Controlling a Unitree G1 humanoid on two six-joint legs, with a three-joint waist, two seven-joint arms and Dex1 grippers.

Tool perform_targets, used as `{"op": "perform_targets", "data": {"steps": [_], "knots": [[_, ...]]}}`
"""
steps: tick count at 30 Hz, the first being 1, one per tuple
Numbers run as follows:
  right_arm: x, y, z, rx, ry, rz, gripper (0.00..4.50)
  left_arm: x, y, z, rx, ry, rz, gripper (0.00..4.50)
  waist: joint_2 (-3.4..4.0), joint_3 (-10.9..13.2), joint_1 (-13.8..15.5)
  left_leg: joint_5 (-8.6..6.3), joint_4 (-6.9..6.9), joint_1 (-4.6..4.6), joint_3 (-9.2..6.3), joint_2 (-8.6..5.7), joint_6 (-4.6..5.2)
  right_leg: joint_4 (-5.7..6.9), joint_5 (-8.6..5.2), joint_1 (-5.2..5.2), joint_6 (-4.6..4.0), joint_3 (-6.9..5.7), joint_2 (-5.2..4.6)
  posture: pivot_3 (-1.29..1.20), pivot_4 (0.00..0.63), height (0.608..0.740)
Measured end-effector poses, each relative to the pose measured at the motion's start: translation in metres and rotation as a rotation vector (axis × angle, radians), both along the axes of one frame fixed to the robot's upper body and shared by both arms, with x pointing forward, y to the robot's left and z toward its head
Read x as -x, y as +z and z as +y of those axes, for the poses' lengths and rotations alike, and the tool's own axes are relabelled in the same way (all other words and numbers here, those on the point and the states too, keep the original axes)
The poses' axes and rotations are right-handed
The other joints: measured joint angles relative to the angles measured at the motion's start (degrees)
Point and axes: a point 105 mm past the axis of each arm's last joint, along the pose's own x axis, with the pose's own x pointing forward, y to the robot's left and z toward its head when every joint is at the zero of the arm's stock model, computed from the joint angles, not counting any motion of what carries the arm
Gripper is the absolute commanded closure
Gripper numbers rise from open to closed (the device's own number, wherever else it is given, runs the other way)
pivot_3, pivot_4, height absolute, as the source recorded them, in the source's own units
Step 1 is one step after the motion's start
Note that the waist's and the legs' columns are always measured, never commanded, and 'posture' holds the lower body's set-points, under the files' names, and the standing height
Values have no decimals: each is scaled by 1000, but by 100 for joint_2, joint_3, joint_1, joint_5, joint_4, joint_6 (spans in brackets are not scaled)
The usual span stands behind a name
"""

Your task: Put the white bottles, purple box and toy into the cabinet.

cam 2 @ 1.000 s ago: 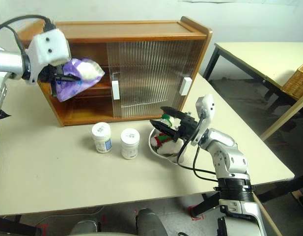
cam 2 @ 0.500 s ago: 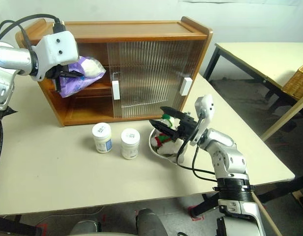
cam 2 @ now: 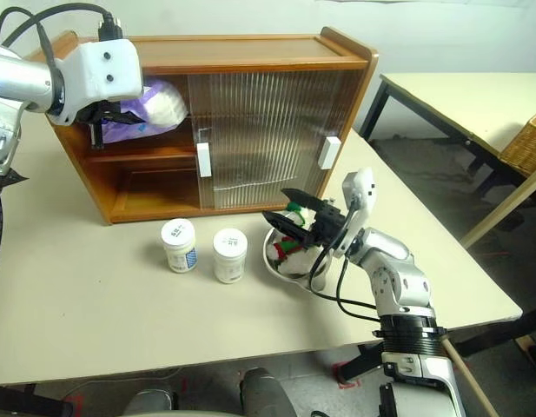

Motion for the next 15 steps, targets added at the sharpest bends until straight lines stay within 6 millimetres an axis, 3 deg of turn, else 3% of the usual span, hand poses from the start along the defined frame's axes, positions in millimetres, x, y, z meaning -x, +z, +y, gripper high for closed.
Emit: {"op": "perform_targets", "data": {"steps": [9, 15], "knots": [[-1, -2, -1, -2, -2, 3, 0, -22, -57, 25, -9, 113, 50, 4233, 0, 0, 1, 0, 5, 21, 0, 0, -1, -6, 5, 2, -1, 4, 0, -182, 0, 740], [0, 0, -1, 1, -2, -4, 0, -36, -73, 22, 136, 176, 8, 4233, 1, -1, 8, -1, 3, 26, 0, 0, 0, -25, 12, 38, 4, 3, 0, -192, 0, 740]]}}
